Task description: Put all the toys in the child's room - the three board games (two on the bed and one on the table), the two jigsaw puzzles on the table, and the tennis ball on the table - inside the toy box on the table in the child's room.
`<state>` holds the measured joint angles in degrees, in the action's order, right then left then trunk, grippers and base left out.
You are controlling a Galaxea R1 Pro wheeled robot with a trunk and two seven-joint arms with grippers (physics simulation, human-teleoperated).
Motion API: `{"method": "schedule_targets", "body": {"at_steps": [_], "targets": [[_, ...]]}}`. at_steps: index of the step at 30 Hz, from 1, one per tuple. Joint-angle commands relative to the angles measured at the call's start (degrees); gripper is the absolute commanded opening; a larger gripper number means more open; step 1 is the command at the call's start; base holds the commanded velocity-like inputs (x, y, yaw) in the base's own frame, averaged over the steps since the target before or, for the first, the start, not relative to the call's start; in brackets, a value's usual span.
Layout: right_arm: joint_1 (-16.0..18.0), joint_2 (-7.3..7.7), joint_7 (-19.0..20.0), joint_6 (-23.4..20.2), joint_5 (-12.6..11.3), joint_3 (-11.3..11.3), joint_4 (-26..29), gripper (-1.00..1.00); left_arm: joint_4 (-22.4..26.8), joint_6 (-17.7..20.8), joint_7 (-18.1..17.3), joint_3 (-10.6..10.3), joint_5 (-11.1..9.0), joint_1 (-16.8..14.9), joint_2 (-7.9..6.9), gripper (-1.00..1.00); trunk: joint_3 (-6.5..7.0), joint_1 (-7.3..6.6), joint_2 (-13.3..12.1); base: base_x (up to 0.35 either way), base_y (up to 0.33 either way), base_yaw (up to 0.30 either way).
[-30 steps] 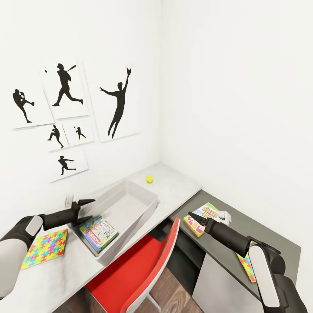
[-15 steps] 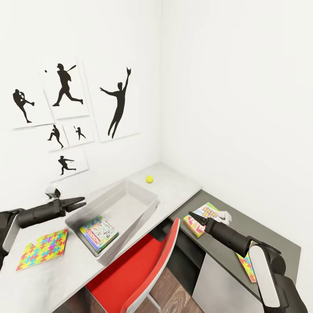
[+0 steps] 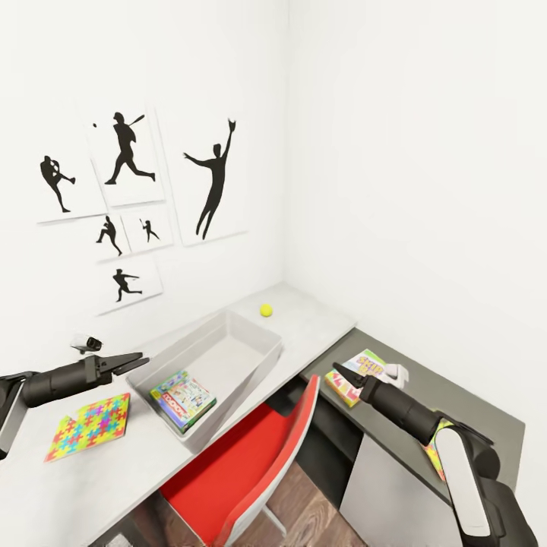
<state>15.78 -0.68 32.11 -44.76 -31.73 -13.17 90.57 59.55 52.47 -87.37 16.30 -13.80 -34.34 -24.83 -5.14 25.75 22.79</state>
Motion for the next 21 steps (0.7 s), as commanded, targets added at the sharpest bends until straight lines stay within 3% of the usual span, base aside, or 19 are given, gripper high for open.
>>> {"method": "schedule_targets", "body": {"at_steps": [1, 9, 21], "targets": [[0.1, -0.1, 0.2, -0.4, -0.1, -0.1, 0.0, 1.0, 0.0, 0.6, -0.2, 0.0, 0.0, 0.0, -0.03, 1.0, -0.13, 0.03, 0.1, -0.064, 0.09, 0.0], [0.1, 0.0, 0.4, -0.3, -0.1, -0.3, 0.0, 1.0, 0.1, 0.5, -0.2, -0.1, -0.1, 0.0, -0.03, 1.0, -0.12, 0.03, 0.1, -0.02, 0.029, -0.109], [0.1, 0.53, 1.9, -0.3, -0.1, -0.7, 0.0, 1.0, 0.1, -0.3, -0.3, -0.2, -0.1, 0.0, 0.04, 1.0, 0.23, 0.03, 0.1, -0.039, 0.001, -0.257]]}}
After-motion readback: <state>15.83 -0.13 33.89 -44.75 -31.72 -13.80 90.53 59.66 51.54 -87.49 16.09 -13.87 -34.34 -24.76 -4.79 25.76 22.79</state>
